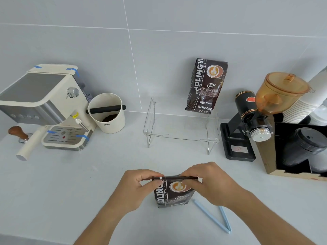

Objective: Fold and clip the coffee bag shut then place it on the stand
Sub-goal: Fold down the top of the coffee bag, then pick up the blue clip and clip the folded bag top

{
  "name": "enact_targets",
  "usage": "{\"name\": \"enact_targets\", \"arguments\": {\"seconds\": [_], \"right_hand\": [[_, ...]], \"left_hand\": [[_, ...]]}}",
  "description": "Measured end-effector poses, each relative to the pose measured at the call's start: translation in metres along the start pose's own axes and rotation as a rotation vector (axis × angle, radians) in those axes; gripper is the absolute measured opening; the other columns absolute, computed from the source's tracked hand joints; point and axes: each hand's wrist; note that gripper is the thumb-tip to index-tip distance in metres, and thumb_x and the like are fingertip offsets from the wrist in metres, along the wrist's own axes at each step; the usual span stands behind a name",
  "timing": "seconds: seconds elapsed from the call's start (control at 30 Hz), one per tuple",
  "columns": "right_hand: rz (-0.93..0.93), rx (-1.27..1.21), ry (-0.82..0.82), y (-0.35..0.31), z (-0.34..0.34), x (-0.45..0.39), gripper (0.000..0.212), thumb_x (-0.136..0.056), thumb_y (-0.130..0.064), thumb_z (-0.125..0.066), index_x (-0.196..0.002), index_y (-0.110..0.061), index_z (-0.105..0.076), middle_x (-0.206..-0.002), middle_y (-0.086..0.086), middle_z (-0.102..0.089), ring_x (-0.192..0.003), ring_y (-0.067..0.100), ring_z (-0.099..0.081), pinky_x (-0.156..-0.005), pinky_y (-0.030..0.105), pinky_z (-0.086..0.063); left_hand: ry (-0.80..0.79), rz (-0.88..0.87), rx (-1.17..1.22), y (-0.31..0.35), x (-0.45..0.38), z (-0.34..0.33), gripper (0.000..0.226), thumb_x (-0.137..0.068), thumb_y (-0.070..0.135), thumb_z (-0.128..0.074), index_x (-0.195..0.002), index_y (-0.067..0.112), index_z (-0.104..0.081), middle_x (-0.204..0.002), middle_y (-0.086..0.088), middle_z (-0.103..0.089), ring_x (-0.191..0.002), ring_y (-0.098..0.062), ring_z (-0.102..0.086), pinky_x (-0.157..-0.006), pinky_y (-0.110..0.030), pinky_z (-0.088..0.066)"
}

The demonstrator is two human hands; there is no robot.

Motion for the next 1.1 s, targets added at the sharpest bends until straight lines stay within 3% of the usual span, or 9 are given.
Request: {"name": "enact_targets", "arguments": {"seconds": [0.13,0.23,0.33,0.53,0.63,0.7,0.8,0.9,1.1], "right_hand": [[0.096,0.053,-0.062,0.006,0.009,0.004,0.022,-0.094,-0.027,-0.053,-0.108,-0.027,-0.069,-0.091,-0.01,-0.077,-0.072,0.011,-0.066,-0.065,0.023,-0.052],[0.076,-0.009,0.035,0.013,0.009,0.004,0.019,-0.091,-0.033,-0.058,-0.098,-0.025,-0.073,-0.082,-0.01,-0.078,-0.065,0.01,-0.066,-0.059,0.025,-0.052],[0.016,-0.086,0.107,0.018,0.005,0.006,0.009,-0.087,-0.021,-0.068,-0.091,-0.023,-0.077,-0.08,-0.01,-0.078,-0.064,0.007,-0.067,-0.056,0.013,-0.048],[-0.185,-0.301,0.292,0.03,-0.011,0.025,0.018,-0.082,-0.007,-0.073,-0.091,-0.023,-0.077,-0.086,-0.03,-0.073,-0.078,-0.005,-0.07,-0.069,0.002,-0.047],[-0.399,-0.287,0.352,0.054,-0.019,0.041,0.024,-0.083,-0.008,-0.072,-0.09,-0.032,-0.073,-0.079,-0.018,-0.075,-0.077,-0.005,-0.068,-0.069,0.0,-0.046],[-0.559,-0.174,0.283,0.076,-0.03,0.053,0.015,-0.085,-0.014,-0.07,-0.094,-0.026,-0.074,-0.08,-0.016,-0.071,-0.076,-0.001,-0.067,-0.066,0.002,-0.045],[-0.792,-0.013,0.081,0.106,-0.05,0.073,0.015,-0.087,-0.027,-0.064,-0.101,-0.024,-0.07,-0.082,-0.012,-0.067,-0.079,0.01,-0.064,-0.071,0.02,-0.047],[-0.973,0.028,-0.067,0.123,-0.07,0.091,0.005,-0.085,-0.032,-0.06,-0.089,-0.029,-0.061,-0.089,-0.006,-0.068,-0.08,0.017,-0.063,-0.065,0.025,-0.049],[-1.018,0.107,-0.06,0.128,-0.091,0.102,0.017,-0.085,-0.03,-0.052,-0.07,-0.022,-0.049,-0.076,0.0,-0.06,-0.07,0.023,-0.058,-0.052,0.029,-0.041]], "left_hand": [[0.031,-0.055,-0.044,-0.004,0.004,0.0,0.027,-0.08,0.011,-0.074,-0.077,0.037,-0.078,-0.081,0.022,-0.076,-0.083,-0.002,-0.07,-0.074,-0.012,-0.051],[0.035,-0.069,-0.042,-0.005,0.003,-0.001,0.021,-0.081,0.009,-0.074,-0.079,0.03,-0.078,-0.081,0.019,-0.077,-0.082,-0.003,-0.071,-0.073,-0.012,-0.05],[0.044,-0.07,-0.031,-0.007,0.002,-0.003,0.021,-0.081,0.008,-0.074,-0.079,0.028,-0.079,-0.081,0.018,-0.077,-0.081,-0.005,-0.071,-0.074,-0.014,-0.052],[0.067,-0.081,-0.048,-0.016,-0.002,0.0,0.016,-0.082,0.01,-0.073,-0.085,0.025,-0.078,-0.085,0.016,-0.077,-0.083,-0.008,-0.071,-0.078,-0.018,-0.054],[0.072,-0.069,-0.016,-0.02,-0.004,-0.001,0.009,-0.08,0.019,-0.072,-0.087,0.022,-0.078,-0.086,0.014,-0.078,-0.083,-0.008,-0.071,-0.078,-0.018,-0.054],[0.074,-0.078,0.002,-0.02,-0.004,-0.001,0.011,-0.079,0.022,-0.069,-0.086,0.022,-0.077,-0.085,0.013,-0.078,-0.082,-0.008,-0.071,-0.077,-0.015,-0.052],[0.078,-0.098,0.008,-0.023,-0.007,-0.001,0.011,-0.082,0.011,-0.072,-0.086,0.02,-0.077,-0.086,0.012,-0.077,-0.079,-0.007,-0.07,-0.075,-0.01,-0.05],[0.081,-0.081,0.015,-0.026,-0.009,-0.002,0.015,-0.083,0.005,-0.071,-0.085,0.018,-0.077,-0.085,0.01,-0.078,-0.078,-0.006,-0.071,-0.074,-0.008,-0.049],[0.095,-0.023,0.076,-0.028,-0.012,-0.004,0.019,-0.072,0.034,-0.071,-0.086,0.024,-0.077,-0.086,0.008,-0.078,-0.081,-0.006,-0.072,-0.075,-0.012,-0.051]]}}
Point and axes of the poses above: each hand's wrist, its own x-axis away from the middle knuckle, its own z-axis out of the back of the hand, y = z × x
